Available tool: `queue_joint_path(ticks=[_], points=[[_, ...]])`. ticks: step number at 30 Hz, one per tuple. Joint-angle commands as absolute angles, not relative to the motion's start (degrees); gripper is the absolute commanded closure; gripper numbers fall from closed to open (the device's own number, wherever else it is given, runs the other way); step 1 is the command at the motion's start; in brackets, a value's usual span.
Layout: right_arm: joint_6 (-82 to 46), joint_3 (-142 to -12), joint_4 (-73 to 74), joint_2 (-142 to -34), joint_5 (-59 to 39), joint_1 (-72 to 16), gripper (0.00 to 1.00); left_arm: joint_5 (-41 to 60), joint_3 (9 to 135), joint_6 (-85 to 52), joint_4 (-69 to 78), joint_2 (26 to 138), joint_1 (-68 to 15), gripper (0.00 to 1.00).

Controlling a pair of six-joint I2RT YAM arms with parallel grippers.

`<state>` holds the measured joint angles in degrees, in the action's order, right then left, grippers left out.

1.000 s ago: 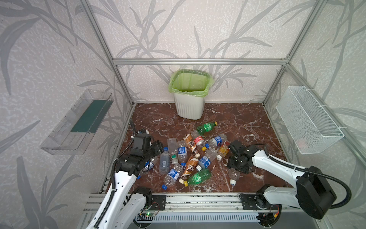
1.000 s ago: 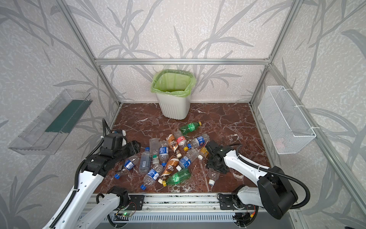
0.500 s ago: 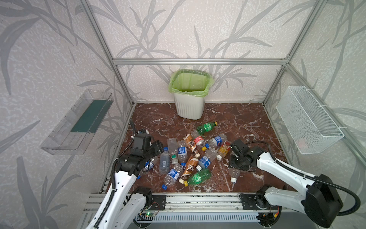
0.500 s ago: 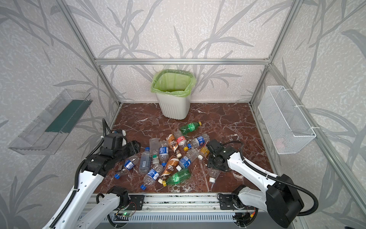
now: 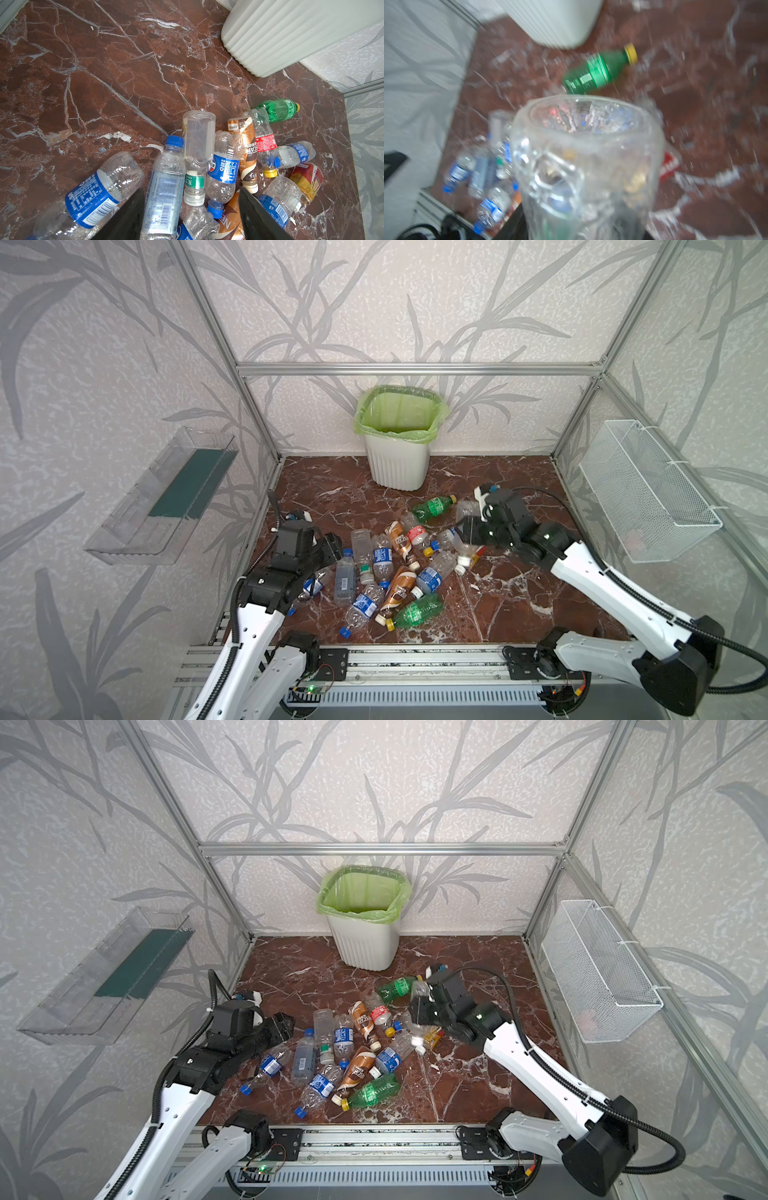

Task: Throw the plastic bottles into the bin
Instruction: 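Lift the clear bottle with the right gripper over the bin and release, then bring the right gripper back while the left gripper lowers toward the blue-capped bottle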

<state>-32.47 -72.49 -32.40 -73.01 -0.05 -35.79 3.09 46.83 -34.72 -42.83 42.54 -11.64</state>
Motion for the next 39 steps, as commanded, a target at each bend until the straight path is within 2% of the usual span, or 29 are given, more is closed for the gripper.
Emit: queue_joint_path(ticks=[1,3,5,6,7,8,10,12,17,29,39], points=[[-24.5,-100.8,-24.2,-87.2,1.5,-33.9,0.43,2.5,51.0,-35.0,-42.7,43.3,-11.9,0.29],[-24.6,-136.5,-32.8,-106.1,3.2,-31.7,0.35,2.6,52.9,-35.0,-43.1,44.3,-11.9,0.29],[-30.1,-180.3,-46.0,-132.5,4.2,-28.3,0.25,3.1,54.6,-34.9,-43.5,45.0,-11.9,0.29],[-37.6,-171.7,-39.2,-132.4,0.7,-25.5,0.22,3.3,55.5,-34.9,-43.8,45.2,-11.9,0.29],[-40.6,-159.7,-33.0,-127.9,0.5,-24.4,0.14,3.4,55.9,-35.0,-43.8,45.1,-11.9,0.29],[-39.5,-152.0,-30.0,-123.7,2.8,-24.6,0.11,3.5,56.3,-35.0,-43.9,44.8,-11.9,0.29],[-34.8,-144.5,-27.6,-118.1,4.3,-26.3,0.08,3.2,56.8,-34.8,-44.6,43.9,-11.9,0.29],[-30.7,-134.4,-19.5,-110.2,5.1,-28.5,0.08,2.4,56.5,-34.5,-44.7,42.7,-11.9,0.28],[-25.9,-135.6,-26.5,-104.9,4.0,-30.3,0.09,1.9,56.3,-34.2,-45.5,41.6,-11.9,0.28],[-32.8,-83.8,-24.2,-77.4,3.9,-31.3,0.15,-1.7,49.9,-40.3,-50.7,37.0,-11.9,0.28],[-41.1,-57.0,-25.4,-67.4,0.7,-35.6,0.15,-6.6,45.1,-50.3,-54.8,38.1,-11.9,0.26]])
